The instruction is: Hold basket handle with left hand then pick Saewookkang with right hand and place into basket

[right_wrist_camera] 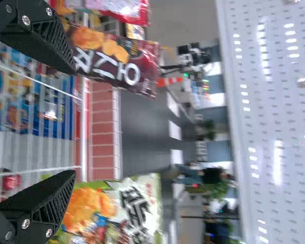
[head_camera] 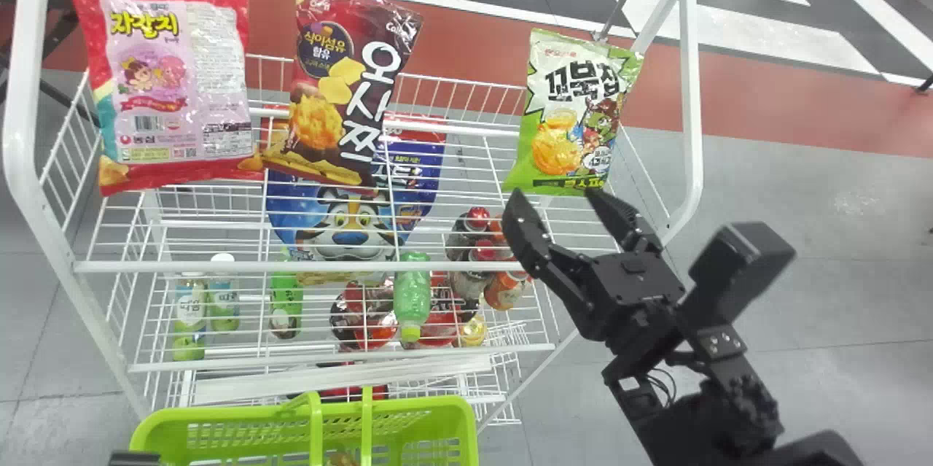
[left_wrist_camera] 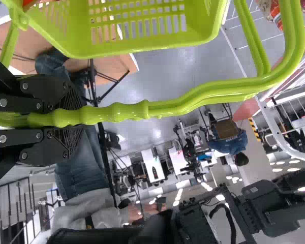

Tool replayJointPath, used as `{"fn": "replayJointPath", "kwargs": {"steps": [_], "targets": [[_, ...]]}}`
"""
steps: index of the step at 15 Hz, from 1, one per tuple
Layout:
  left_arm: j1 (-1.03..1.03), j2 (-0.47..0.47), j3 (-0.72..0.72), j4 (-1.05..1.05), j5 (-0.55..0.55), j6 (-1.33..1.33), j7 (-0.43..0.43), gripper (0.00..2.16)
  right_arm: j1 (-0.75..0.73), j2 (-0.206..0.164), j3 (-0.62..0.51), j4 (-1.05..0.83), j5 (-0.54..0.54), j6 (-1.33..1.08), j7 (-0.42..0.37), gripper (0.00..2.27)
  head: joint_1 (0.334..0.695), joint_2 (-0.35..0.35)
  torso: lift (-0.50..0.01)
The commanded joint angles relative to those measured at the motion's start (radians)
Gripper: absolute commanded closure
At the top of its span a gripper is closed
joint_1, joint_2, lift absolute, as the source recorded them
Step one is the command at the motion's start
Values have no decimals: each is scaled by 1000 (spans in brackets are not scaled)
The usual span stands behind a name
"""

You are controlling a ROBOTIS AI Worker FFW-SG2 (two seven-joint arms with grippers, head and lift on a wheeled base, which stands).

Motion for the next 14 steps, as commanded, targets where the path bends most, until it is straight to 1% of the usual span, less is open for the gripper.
{"fn": "replayJointPath", "kwargs": {"steps": [1, 8, 11, 14], "targets": [[6, 4, 0, 2, 0, 0, -3, 1774, 61, 2, 21, 70, 19, -211, 0, 110, 695, -350, -19], [67, 0, 20, 2, 3, -92, -20, 1774, 113, 2, 15, 65, 8, -174, -23, 110, 695, -350, -19], [72, 0, 28, 2, 6, -92, -24, 1774, 121, 2, 11, 45, 8, -101, -38, 90, 695, -350, -19], [76, 0, 32, 2, 8, -92, -29, 1774, 121, 5, 13, 44, 8, -88, -52, 83, 695, -350, -19]]}}
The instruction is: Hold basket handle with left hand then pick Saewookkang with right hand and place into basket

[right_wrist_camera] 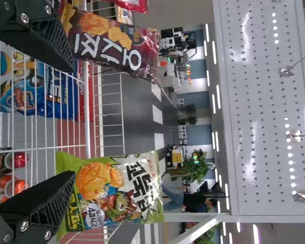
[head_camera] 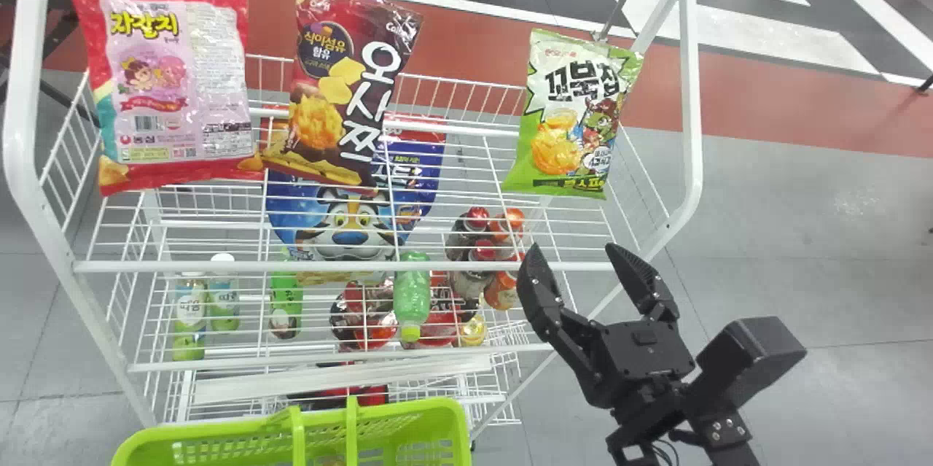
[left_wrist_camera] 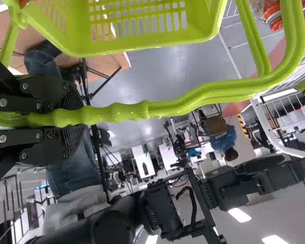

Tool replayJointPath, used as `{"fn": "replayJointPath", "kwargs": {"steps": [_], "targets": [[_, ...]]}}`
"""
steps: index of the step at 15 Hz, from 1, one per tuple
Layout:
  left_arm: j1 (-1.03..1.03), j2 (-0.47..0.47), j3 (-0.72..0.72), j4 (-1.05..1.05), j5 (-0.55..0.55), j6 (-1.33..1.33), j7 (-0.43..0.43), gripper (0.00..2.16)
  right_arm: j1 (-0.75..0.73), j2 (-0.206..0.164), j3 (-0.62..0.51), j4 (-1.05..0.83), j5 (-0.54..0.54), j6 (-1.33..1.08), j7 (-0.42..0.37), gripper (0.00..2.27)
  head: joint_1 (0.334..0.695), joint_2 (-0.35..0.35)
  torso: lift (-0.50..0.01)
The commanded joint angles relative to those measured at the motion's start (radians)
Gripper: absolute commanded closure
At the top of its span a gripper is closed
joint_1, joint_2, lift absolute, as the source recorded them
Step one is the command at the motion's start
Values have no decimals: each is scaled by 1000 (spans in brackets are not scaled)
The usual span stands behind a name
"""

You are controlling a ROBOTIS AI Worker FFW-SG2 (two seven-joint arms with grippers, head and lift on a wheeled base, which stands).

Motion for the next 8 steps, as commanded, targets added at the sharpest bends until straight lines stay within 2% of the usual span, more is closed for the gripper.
{"fn": "replayJointPath", "kwargs": {"steps": [1, 8], "targets": [[0, -1, 2, 0, 0, 0, 0, 1774, 0, 1, -1, -1, 0, 5, -3, 97, 695, -350, -19], [2, 0, 3, 5, 0, 3, 1, 1774, 2, 2, 1, -1, 0, 21, -6, 110, 695, -350, -19]]}}
